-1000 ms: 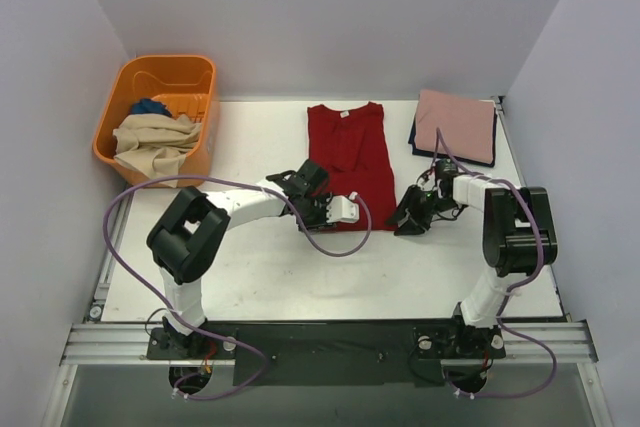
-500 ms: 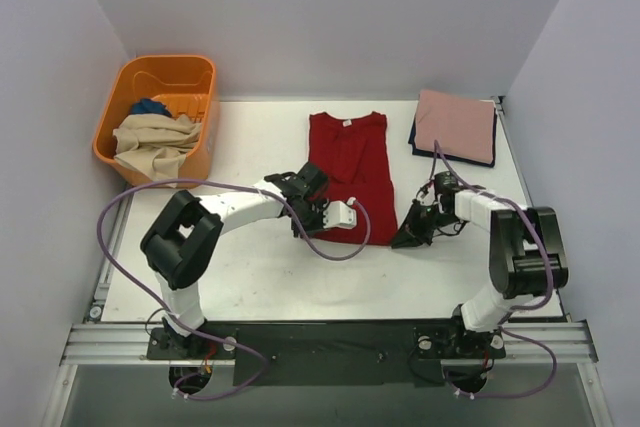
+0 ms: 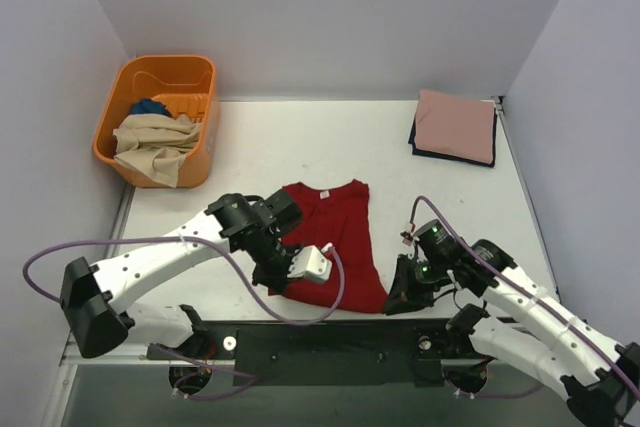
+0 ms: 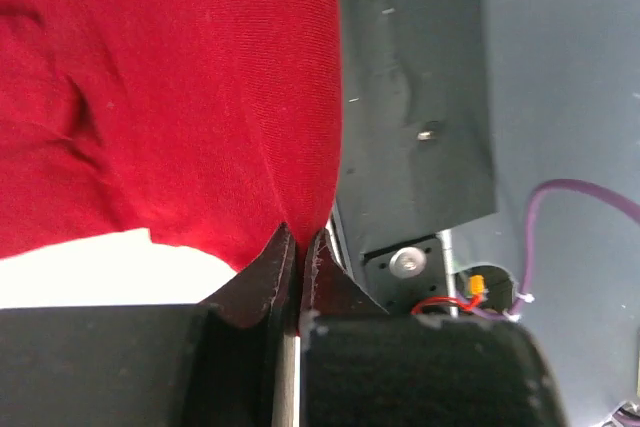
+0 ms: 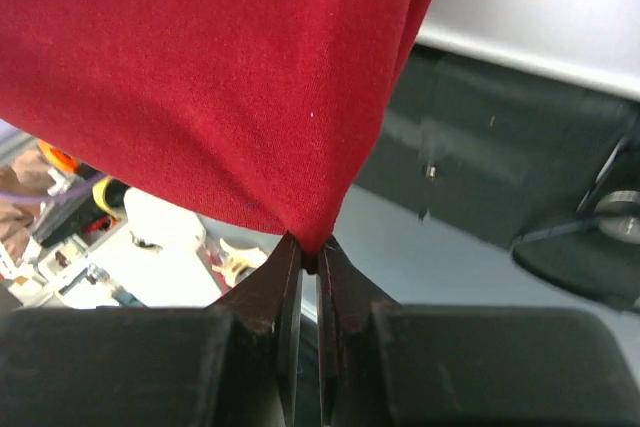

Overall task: Fold and stack the t-shirts
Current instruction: Grab one side of the 2/3 rectangular tshirt with both arms, then fold the long partially folded tshirt into a neat square

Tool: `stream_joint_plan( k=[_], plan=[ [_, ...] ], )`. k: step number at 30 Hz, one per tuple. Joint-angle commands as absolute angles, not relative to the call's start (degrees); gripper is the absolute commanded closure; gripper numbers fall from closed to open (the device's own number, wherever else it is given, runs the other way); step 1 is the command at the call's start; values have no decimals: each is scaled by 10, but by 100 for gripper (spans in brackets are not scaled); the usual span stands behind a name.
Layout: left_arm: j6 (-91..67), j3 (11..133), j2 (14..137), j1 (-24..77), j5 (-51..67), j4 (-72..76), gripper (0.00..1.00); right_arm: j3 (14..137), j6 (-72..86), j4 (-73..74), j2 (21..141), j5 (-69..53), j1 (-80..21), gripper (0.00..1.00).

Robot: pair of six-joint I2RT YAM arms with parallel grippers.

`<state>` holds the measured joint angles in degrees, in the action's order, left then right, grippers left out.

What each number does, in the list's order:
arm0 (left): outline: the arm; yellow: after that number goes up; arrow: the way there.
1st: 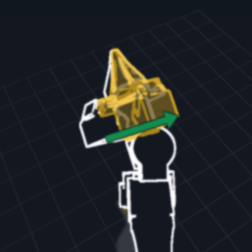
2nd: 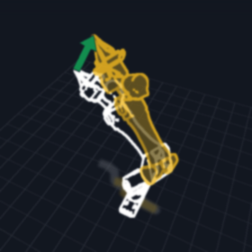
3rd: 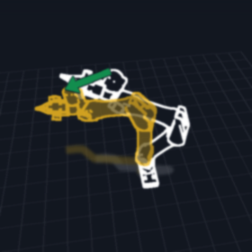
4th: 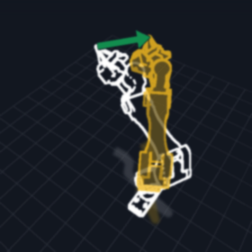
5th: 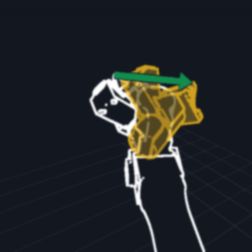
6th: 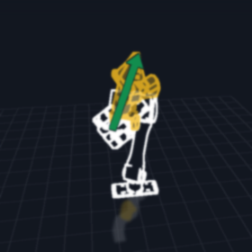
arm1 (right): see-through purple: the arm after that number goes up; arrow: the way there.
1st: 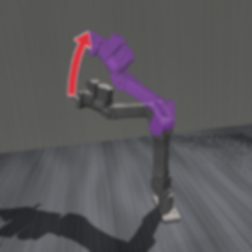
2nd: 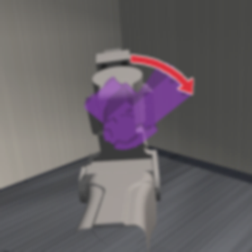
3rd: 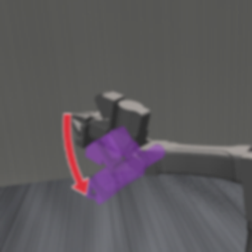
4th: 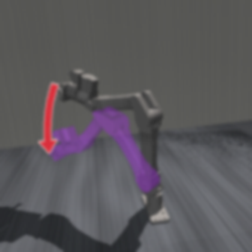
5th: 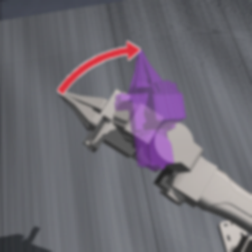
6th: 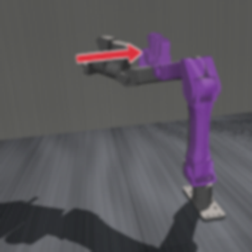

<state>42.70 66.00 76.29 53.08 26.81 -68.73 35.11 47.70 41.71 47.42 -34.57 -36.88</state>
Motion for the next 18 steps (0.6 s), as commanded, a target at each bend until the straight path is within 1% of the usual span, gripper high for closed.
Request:
stream_joint_plan(
  k=[1, 4, 7, 8, 10, 11, 12, 13, 14, 18],
  plan=[
    [441, 678, 707, 548, 363, -900, 100, 406, 602, 565, 431, -300, -455, 100],
    [425, 686, 690, 544, 352, -899, 100, 435, 611, 570, 449, -305, -483, 100],
    [426, 711, 713, 481, 359, -900, 100, 475, 557, 557, 493, -314, -452, 100],
    [427, 720, 739, 427, 363, -900, 100, 482, 537, 554, 527, -324, -409, 100],
    [431, 754, 793, 358, 362, -900, 100, 510, 471, 547, 581, -344, -345, 100],
    [438, 779, 808, 340, 351, -900, 100, 534, 428, 545, 596, -345, -321, 100],
    [444, 795, 838, 315, 350, -901, 100, 547, 409, 541, 636, -346, -283, 100],
    [458, 821, 850, 302, 351, -901, 100, 573, 372, 536, 655, -350, -264, 100],
    [460, 838, 878, 288, 350, -899, 100, 586, 346, 526, 701, -354, -237, 100],
    [464, 921, 956, 263, 319, -885, 100, 675, 295, 504, 826, -359, -197, 100]
  ],
)
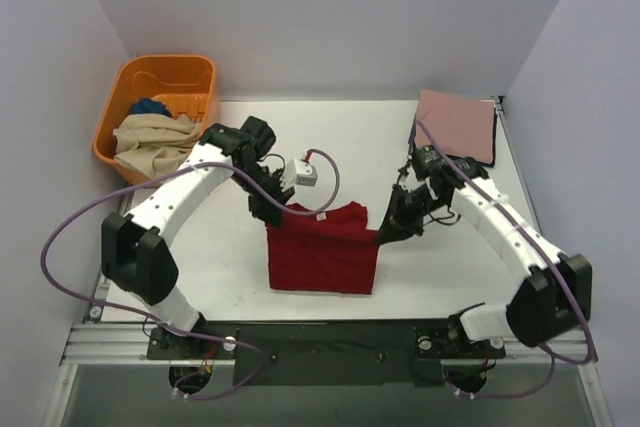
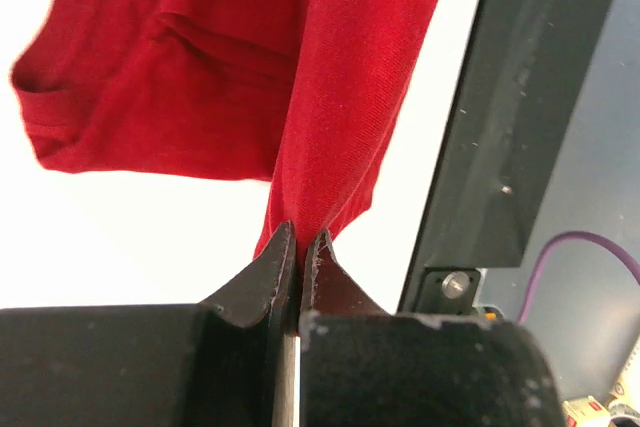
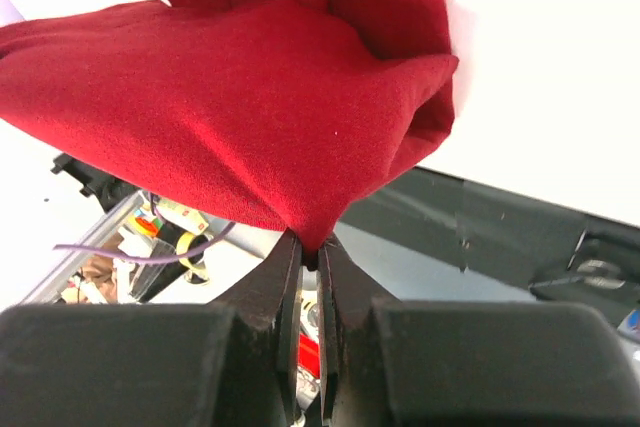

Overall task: Fold and stack the t-shirts
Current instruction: Fold the long partially folded tshirt into a neat square

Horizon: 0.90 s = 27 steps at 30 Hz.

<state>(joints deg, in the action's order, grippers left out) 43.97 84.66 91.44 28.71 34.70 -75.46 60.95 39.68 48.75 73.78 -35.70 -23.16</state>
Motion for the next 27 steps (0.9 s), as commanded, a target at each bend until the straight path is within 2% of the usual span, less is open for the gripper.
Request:
stream_joint_plan(
  k=[1, 9, 15, 19, 22, 24, 27],
  plan=[
    [464, 942, 982, 258, 309, -880, 100, 701, 289, 504, 862, -352, -188, 100],
    [447, 1040, 1145, 229, 272, -846, 100, 823, 274, 476, 1041, -367, -149, 100],
    [425, 1092, 1210, 218, 260, -795, 100, 881, 293, 448, 1116, -339, -135, 100],
    [406, 1104, 1235, 215, 241, -747, 86, 894, 328, 406, 1157, -340, -124, 100],
    [381, 1101, 1242, 212, 236, -703, 69, 915, 344, 377, 1190, -345, -120, 76],
    [360, 1101, 1241, 209, 233, -667, 63, 933, 354, 362, 1204, -338, -115, 69],
    [320, 1110, 1238, 203, 217, -602, 53, 977, 358, 356, 1222, -323, -106, 66]
  ],
)
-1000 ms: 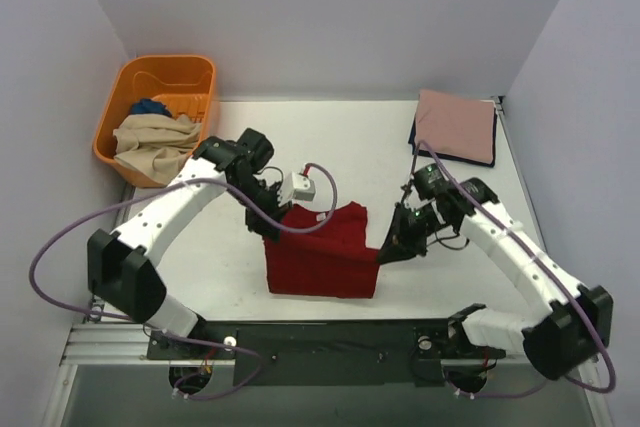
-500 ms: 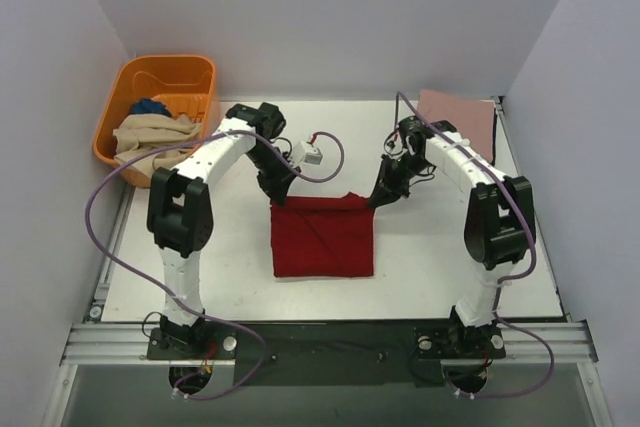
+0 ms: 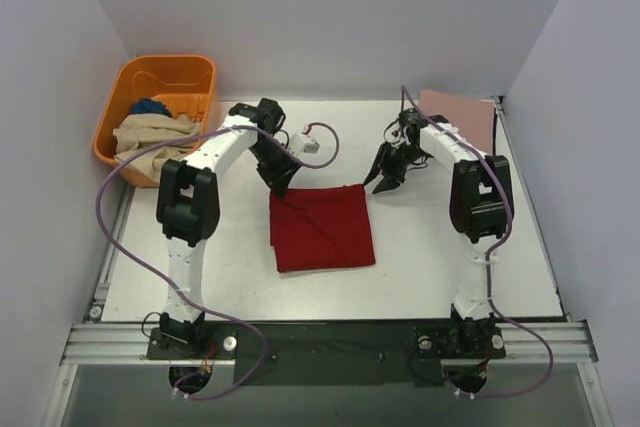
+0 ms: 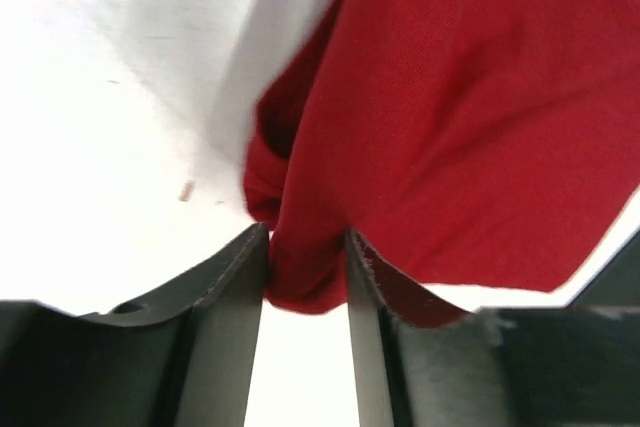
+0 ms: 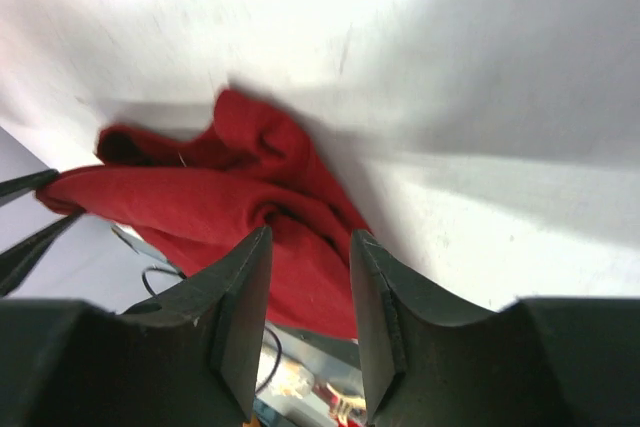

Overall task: Fold and stack the t-shirts
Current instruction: Fold the long partially folded tshirt into a neat square, then smooth out wrinkles on the folded tshirt

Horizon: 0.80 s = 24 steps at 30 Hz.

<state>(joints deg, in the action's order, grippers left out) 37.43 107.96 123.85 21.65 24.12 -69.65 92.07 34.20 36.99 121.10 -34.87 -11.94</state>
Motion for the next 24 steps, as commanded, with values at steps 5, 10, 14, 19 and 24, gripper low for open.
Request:
stream_joint_plan(
  k=[5, 10, 14, 19, 24],
  plan=[
    [272, 1129, 1220, 185, 244, -572, 37, 997, 284, 353, 1183, -310, -110, 61],
    [175, 1086, 1175, 149, 245, -535, 36, 901, 213, 319, 1112, -333, -112, 55],
    [122, 948, 1093, 142, 273, -516, 53, 832, 164, 294, 1073, -344, -141, 47],
    [71, 770, 979, 148, 308, -468, 59, 834, 163, 271, 1110, -339, -163, 45],
    [37, 636, 905, 183, 323, -408, 39, 875, 177, 255, 1152, -325, -156, 48]
  ],
)
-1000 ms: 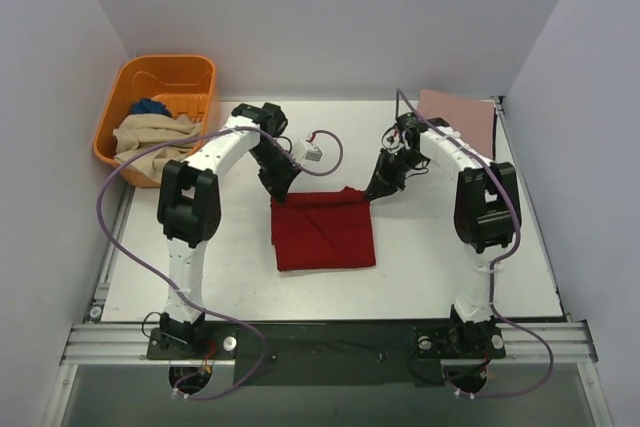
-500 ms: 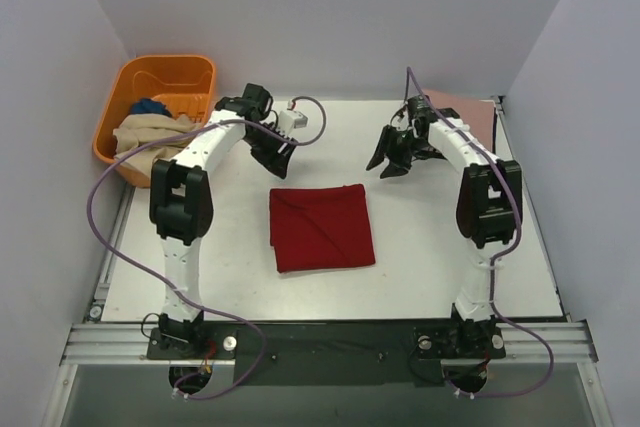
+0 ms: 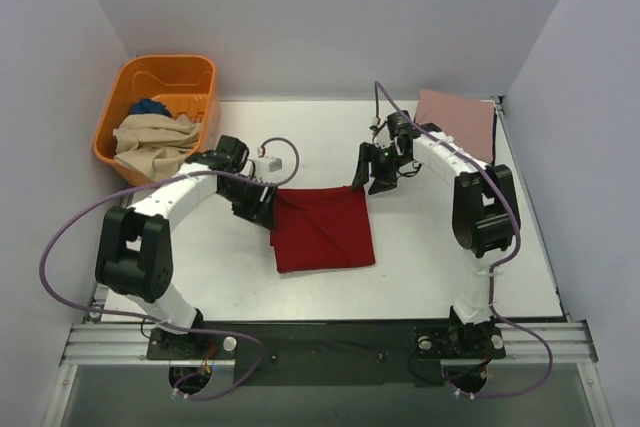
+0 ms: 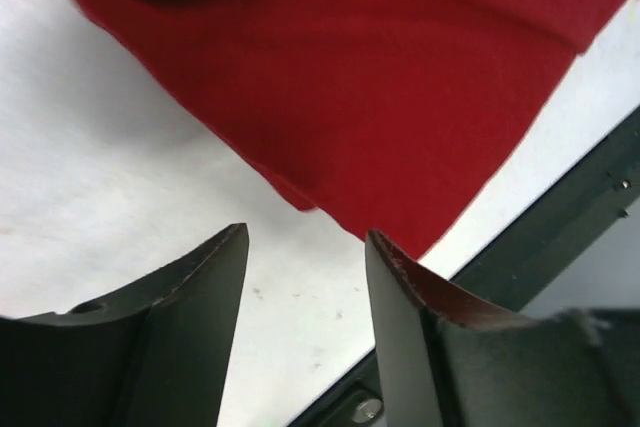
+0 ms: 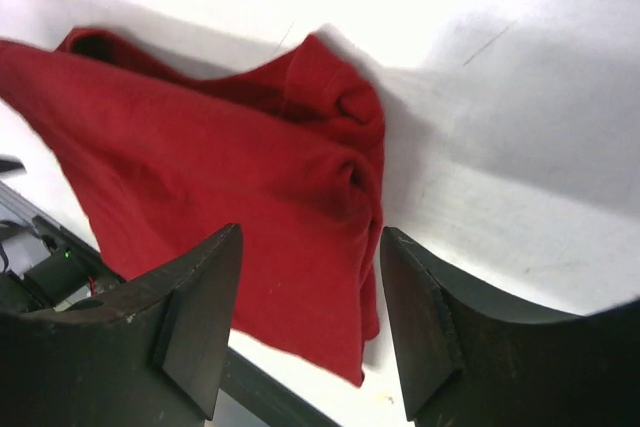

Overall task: Fold and stack the t-shirts
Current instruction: Smooth out wrinkles on the folded tshirt

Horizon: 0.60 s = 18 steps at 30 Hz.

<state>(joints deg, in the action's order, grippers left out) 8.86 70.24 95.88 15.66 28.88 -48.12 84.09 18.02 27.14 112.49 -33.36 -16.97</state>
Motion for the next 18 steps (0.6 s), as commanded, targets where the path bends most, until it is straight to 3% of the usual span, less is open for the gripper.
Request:
stream_joint_plan(
  k=[1, 7, 12, 14, 16, 17, 18],
  plan=[
    [31, 604, 897, 185, 324, -400, 37, 881, 177, 257, 1156, -323, -156, 49],
    [-25, 556, 884, 187, 356, -335, 33, 883, 174, 250, 1183, -358, -160, 56],
    [-54, 527, 913, 212, 374, -303, 39, 877, 199, 225, 1193, -373, -154, 76],
    [-66, 514, 913, 219, 383, -285, 47, 879, 208, 220, 1194, -372, -151, 86],
    [-73, 503, 915, 221, 377, -275, 62, 882, 213, 218, 1195, -374, -150, 94],
    [-76, 495, 915, 220, 374, -271, 77, 883, 214, 217, 1196, -375, -149, 99],
    [-77, 490, 917, 218, 375, -266, 82, 887, 221, 216, 1198, -376, -149, 100]
  ],
)
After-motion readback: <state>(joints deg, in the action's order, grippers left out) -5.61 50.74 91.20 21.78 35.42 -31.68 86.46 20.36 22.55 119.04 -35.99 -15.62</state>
